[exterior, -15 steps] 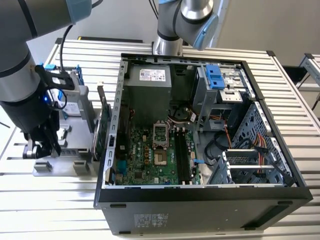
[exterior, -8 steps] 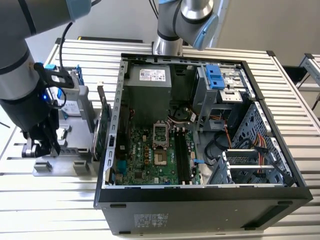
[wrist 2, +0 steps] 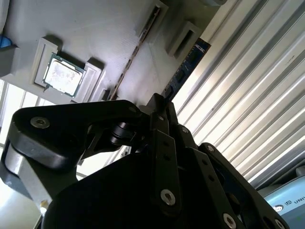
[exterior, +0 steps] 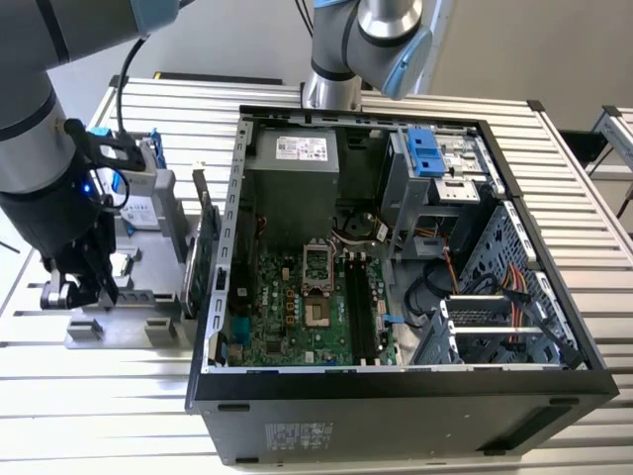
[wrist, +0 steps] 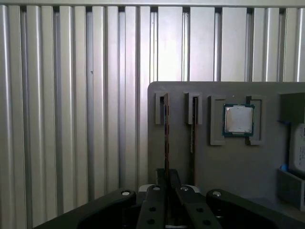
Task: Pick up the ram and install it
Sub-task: 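Pick up the ram and move it above insertion slot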
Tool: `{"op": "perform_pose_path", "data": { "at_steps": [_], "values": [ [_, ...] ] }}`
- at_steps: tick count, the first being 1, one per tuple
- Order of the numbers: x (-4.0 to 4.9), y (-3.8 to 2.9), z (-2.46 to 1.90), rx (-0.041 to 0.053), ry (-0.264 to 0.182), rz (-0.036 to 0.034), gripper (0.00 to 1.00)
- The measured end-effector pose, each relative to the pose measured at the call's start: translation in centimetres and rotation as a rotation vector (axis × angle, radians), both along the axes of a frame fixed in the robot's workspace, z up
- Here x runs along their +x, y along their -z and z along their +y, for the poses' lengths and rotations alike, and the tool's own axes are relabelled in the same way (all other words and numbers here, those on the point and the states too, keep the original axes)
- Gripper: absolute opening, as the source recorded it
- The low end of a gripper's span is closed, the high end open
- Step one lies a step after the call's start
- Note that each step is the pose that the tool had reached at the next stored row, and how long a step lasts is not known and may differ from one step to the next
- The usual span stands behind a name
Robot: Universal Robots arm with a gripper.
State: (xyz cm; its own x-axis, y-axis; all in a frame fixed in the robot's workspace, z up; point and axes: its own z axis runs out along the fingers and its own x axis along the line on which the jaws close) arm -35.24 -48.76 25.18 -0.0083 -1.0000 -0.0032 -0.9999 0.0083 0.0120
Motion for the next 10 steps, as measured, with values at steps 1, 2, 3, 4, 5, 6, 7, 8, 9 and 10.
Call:
{"op": "perform_pose_path", "data": {
  "at_steps": [1,2,3,4,5,6,7,8,9,10],
  "values": [
    [0.00,-0.06,0.00,0.0001,0.000,-0.0001,0.00],
    [0.00,-0.13,0.00,0.0001,0.000,0.0000,0.00],
    [0.00,-0.20,0.00,0.0001,0.000,0.0000,0.00],
    [0.00,-0.25,0.00,0.0001,0.000,-0.0001,0.00],
    [0.00,-0.32,0.00,0.0001,0.000,0.0000,0.00],
    [0.00,-0.38,0.00,0.0000,0.000,0.0000,0.00],
    [0.00,-0.44,0.00,0.0000,0.000,0.0000,0.00],
    [0.00,-0.49,0.00,0.0000,0.000,0.0000,0.00],
    [0.00,-0.55,0.00,0.0001,0.000,-0.0001,0.00],
    [0.00,-0.61,0.00,0.0000,0.000,0.0000,0.00]
  ]
}}
